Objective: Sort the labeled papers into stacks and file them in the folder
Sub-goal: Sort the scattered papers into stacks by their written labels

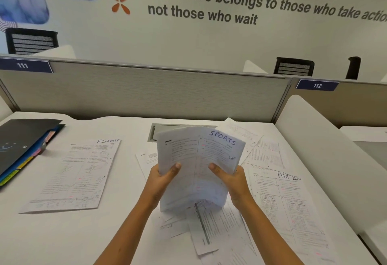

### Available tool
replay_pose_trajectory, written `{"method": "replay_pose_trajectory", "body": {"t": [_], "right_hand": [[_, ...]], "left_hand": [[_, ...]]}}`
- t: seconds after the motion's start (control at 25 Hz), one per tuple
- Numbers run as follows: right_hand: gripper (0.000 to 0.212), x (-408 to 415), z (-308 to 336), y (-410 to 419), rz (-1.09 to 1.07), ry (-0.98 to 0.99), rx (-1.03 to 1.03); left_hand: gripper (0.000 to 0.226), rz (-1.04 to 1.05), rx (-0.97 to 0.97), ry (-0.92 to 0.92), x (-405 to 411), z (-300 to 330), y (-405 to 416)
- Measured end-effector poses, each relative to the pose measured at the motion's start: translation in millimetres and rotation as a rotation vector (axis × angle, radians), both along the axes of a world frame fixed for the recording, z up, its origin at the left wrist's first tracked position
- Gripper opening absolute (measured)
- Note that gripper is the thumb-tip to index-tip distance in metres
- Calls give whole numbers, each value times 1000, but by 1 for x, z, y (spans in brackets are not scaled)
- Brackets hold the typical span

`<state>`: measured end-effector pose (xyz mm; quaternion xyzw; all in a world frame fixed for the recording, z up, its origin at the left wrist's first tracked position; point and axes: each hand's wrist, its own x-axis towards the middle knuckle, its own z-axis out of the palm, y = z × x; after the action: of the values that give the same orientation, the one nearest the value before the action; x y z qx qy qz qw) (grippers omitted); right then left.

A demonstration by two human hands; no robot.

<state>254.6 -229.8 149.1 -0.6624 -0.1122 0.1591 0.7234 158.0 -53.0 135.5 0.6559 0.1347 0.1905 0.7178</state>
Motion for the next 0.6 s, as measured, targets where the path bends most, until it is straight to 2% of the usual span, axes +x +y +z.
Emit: {"method": "replay_pose_trajectory", "body": {"t": [0.12, 0.28, 0.52, 0.6], "right_hand": [[26, -6, 0, 3, -11, 20, -1], [22, -9, 5, 7, -83, -19, 20], [9, -25, -17, 9, -150, 10, -191], [15, -26, -12, 17, -142, -18, -182]], "left_hand": [[78, -21, -17, 13, 1, -4, -6], [47, 6, -49, -6, -2, -4, -8], [31, 16, 33, 149, -17, -31, -14], [27, 23, 50, 169, -22, -26, -4]]}}
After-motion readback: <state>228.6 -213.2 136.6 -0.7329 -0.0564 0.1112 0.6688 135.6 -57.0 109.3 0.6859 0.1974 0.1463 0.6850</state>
